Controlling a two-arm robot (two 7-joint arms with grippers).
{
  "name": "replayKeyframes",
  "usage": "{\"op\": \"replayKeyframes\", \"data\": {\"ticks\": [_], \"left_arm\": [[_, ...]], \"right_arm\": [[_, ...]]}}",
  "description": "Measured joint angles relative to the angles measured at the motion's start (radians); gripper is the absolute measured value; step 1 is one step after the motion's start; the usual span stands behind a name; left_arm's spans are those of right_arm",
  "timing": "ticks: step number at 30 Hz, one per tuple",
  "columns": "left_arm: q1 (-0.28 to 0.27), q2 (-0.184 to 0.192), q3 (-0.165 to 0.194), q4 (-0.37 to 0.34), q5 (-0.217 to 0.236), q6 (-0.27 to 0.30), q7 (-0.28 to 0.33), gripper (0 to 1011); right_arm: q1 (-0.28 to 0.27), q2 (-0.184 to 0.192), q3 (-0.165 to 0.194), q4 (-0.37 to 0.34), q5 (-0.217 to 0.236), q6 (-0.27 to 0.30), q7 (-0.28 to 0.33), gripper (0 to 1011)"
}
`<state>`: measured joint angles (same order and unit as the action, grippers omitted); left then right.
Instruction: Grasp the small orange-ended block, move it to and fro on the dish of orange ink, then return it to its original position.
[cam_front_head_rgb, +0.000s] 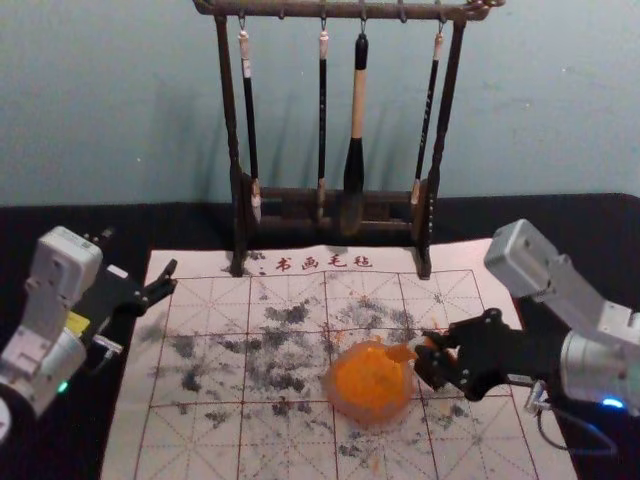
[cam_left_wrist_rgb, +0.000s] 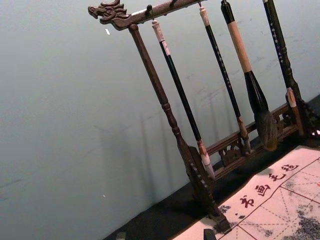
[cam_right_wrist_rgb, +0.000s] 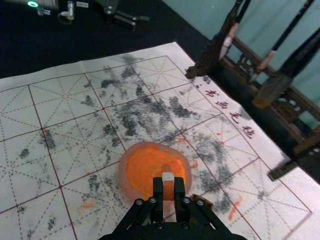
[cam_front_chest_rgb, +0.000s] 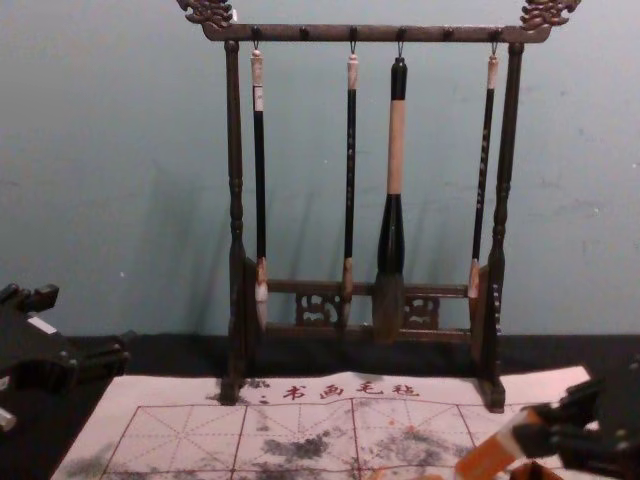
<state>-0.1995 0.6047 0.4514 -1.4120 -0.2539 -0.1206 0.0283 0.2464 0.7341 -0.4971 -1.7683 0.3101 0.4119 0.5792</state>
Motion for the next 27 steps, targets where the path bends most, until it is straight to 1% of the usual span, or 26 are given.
{"op": "replayKeyframes", "data": {"ticks": [4,5,8,9,11,13,14,15,16,17,20,27], "left_arm": [[0.000,0.000,0.000,0.000,0.000,0.000,0.000,1001],[0.000,0.000,0.000,0.000,0.000,0.000,0.000,1001],[0.000,0.000,0.000,0.000,0.000,0.000,0.000,1001],[0.000,0.000,0.000,0.000,0.000,0.000,0.000,1001],[0.000,0.000,0.000,0.000,0.000,0.000,0.000,1001],[0.000,0.000,0.000,0.000,0.000,0.000,0.000,1001],[0.000,0.000,0.000,0.000,0.000,0.000,0.000,1001],[0.000,0.000,0.000,0.000,0.000,0.000,0.000,1001],[0.000,0.000,0.000,0.000,0.000,0.000,0.000,1001],[0.000,0.000,0.000,0.000,0.000,0.000,0.000,1001],[0.000,0.000,0.000,0.000,0.000,0.000,0.000,1001],[0.000,0.000,0.000,0.000,0.000,0.000,0.000,1001]], "right_arm": [[-0.015,0.026,0.024,-0.034,0.013,0.026,-0.016,87],[-0.019,0.035,0.034,-0.047,0.018,0.042,-0.023,87],[-0.025,0.049,0.047,-0.066,0.027,0.075,-0.033,86],[-0.027,0.057,0.055,-0.078,0.033,0.101,-0.038,87],[-0.029,0.065,0.062,-0.088,0.039,0.126,-0.043,87],[-0.031,0.077,0.072,-0.104,0.049,0.168,-0.051,87],[-0.031,0.077,0.072,-0.104,0.049,0.168,-0.051,87],[-0.031,0.080,0.074,-0.108,0.051,0.178,-0.053,87],[-0.030,0.086,0.076,-0.116,0.054,0.203,-0.058,86],[-0.030,0.086,0.076,-0.116,0.054,0.203,-0.058,86],[-0.024,0.090,0.072,-0.119,0.055,0.231,-0.059,86],[-0.008,0.088,0.054,-0.112,0.050,0.253,-0.060,87]]}}
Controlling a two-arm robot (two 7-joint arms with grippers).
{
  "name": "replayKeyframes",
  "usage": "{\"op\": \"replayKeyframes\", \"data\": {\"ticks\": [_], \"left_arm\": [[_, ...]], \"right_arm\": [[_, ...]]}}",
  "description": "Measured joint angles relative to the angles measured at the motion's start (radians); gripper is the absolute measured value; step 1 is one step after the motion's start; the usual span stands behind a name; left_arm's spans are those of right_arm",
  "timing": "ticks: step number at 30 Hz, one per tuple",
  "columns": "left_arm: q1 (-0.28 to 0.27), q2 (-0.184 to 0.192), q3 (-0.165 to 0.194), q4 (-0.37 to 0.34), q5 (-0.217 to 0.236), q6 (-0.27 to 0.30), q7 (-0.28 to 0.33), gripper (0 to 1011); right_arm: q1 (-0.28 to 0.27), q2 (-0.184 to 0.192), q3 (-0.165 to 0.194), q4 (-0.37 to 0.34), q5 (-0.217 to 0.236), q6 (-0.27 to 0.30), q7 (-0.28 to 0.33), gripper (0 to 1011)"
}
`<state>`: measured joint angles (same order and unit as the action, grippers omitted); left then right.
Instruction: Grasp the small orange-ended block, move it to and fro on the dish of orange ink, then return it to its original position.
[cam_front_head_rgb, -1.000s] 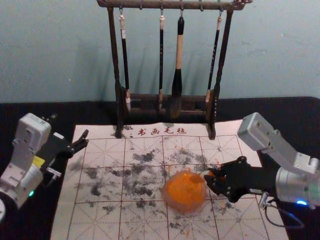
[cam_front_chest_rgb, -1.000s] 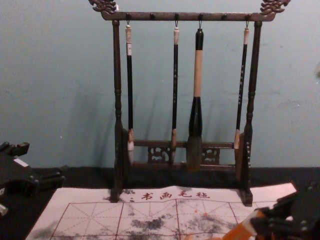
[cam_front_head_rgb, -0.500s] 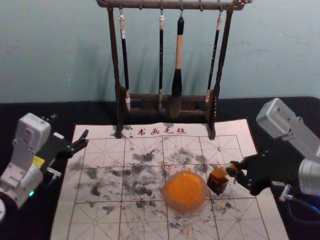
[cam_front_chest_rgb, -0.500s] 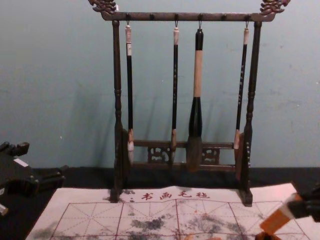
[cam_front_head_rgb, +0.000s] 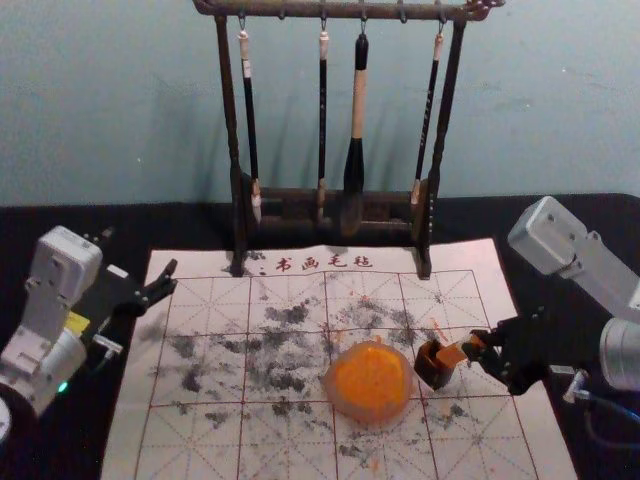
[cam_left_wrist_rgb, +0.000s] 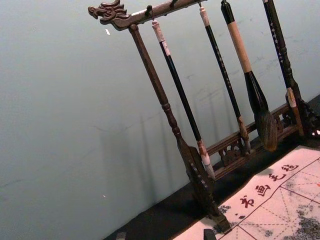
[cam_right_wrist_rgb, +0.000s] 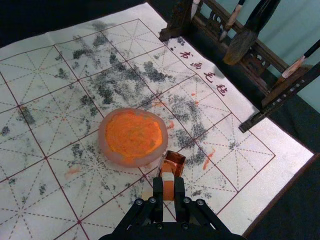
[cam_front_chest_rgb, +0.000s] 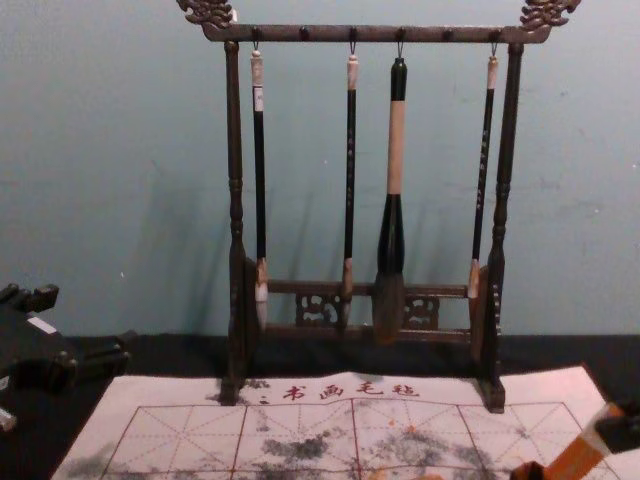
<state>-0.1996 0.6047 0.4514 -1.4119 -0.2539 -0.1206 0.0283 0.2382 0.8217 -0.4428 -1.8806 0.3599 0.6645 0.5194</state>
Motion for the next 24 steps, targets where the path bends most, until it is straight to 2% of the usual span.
{"op": "replayKeyframes", "data": {"ticks": [24], "left_arm": [[0.000,0.000,0.000,0.000,0.000,0.000,0.000,1001]], "right_arm": [[0.102,-0.054,-0.085,0.119,-0.061,0.011,0.051,87]]}}
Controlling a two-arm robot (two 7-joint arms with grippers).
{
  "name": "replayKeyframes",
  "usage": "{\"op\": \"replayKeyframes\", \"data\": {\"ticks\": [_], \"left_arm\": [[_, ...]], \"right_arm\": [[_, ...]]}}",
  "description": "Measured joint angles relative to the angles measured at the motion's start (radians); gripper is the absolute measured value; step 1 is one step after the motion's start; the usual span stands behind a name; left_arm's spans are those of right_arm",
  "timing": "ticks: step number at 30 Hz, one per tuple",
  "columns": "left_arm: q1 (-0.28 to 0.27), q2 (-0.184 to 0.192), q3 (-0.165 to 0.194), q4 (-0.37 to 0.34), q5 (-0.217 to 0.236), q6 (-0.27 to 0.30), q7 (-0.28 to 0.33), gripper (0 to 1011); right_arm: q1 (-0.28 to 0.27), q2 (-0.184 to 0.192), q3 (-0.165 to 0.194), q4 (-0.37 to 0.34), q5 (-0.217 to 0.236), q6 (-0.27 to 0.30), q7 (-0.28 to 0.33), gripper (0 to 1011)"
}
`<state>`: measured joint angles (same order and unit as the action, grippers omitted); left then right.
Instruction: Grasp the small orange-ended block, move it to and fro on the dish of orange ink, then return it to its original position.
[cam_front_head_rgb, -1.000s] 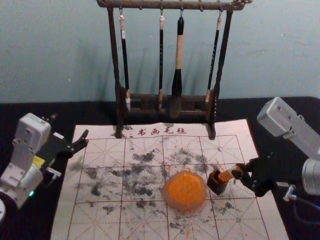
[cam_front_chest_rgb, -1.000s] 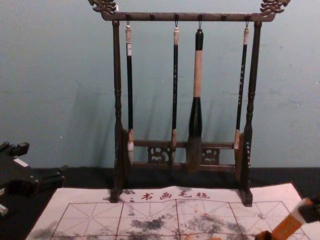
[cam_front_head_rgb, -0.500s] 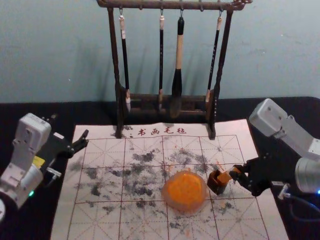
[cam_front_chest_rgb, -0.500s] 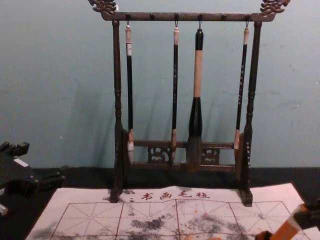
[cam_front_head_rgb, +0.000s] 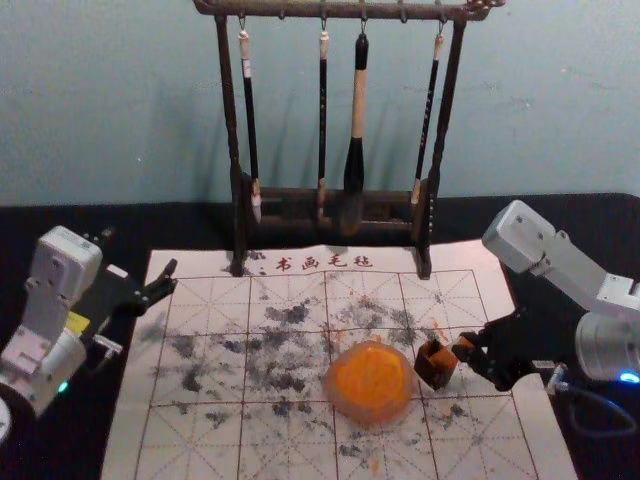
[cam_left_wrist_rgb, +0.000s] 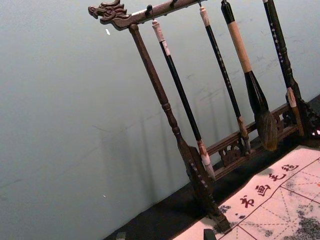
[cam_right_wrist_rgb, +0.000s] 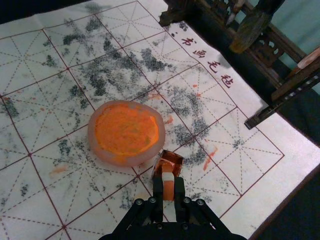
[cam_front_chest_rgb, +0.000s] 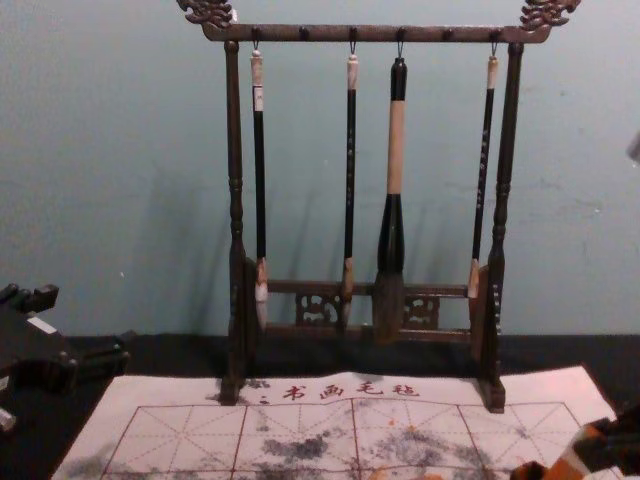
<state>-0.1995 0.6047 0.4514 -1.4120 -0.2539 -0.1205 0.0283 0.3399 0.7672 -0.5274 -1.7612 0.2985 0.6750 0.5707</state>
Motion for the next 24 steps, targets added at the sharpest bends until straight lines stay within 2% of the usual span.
{"op": "replayKeyframes", "data": {"ticks": [13,24], "left_arm": [[0.000,0.000,0.000,0.000,0.000,0.000,0.000,1001],[0.000,0.000,0.000,0.000,0.000,0.000,0.000,1001]], "right_arm": [[0.038,-0.032,-0.032,0.064,-0.020,-0.008,0.022,86],[0.039,-0.032,-0.032,0.065,-0.021,-0.009,0.023,86]]}}
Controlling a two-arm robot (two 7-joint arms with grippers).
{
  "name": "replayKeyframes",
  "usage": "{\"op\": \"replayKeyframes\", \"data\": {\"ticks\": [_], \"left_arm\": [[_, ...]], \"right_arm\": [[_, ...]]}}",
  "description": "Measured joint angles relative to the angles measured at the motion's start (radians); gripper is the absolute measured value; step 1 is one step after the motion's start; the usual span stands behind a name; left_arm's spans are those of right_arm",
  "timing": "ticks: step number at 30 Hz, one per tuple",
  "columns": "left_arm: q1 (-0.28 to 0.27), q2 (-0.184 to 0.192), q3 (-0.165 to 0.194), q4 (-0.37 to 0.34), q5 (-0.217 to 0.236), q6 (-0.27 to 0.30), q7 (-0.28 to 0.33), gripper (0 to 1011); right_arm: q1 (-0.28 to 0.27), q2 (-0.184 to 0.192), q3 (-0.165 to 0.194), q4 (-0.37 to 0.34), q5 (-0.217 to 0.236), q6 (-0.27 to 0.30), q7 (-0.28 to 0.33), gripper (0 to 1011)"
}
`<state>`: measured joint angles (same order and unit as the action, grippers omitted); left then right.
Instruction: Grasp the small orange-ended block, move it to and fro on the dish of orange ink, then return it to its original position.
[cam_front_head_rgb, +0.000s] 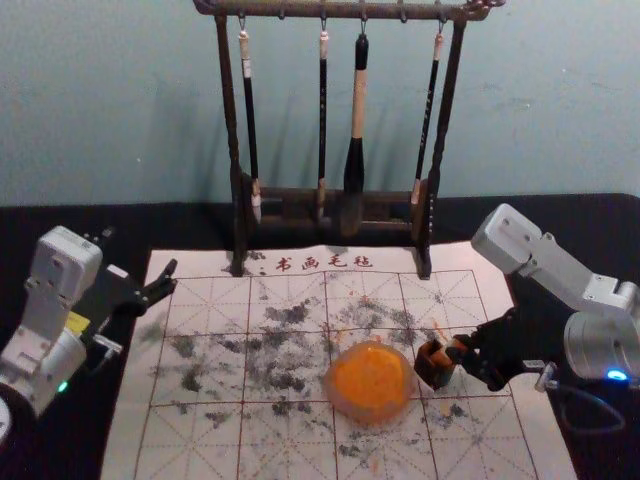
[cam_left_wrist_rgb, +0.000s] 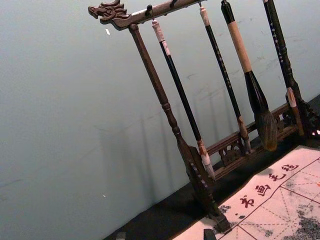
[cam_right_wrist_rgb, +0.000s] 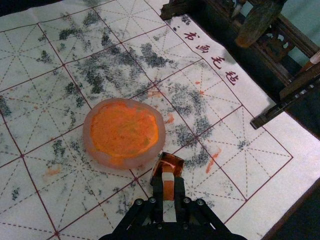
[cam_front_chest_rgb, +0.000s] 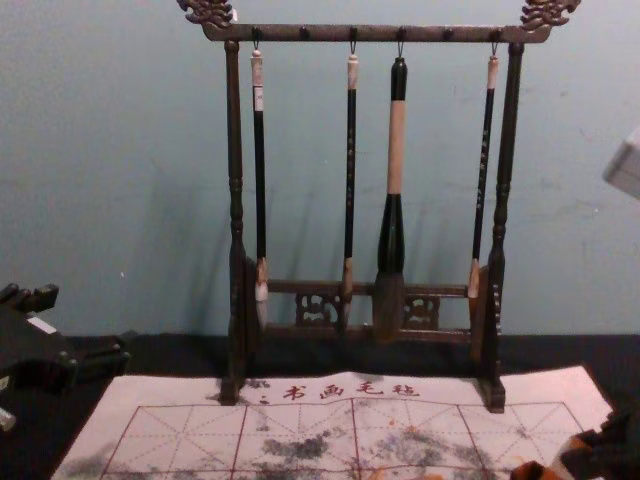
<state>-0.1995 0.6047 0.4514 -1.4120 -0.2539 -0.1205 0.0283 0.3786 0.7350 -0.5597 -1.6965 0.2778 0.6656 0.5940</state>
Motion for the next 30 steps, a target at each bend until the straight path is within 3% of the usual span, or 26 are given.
{"op": "replayKeyframes", "data": {"ticks": [14,18,30], "left_arm": [[0.000,0.000,0.000,0.000,0.000,0.000,0.000,1001],[0.000,0.000,0.000,0.000,0.000,0.000,0.000,1001],[0.000,0.000,0.000,0.000,0.000,0.000,0.000,1001]], "right_arm": [[-0.001,0.001,0.002,-0.002,0.000,0.000,-0.001,86],[-0.002,0.002,0.002,-0.003,0.000,0.000,-0.001,157],[-0.002,0.002,0.002,-0.004,0.001,0.001,-0.002,531]]}}
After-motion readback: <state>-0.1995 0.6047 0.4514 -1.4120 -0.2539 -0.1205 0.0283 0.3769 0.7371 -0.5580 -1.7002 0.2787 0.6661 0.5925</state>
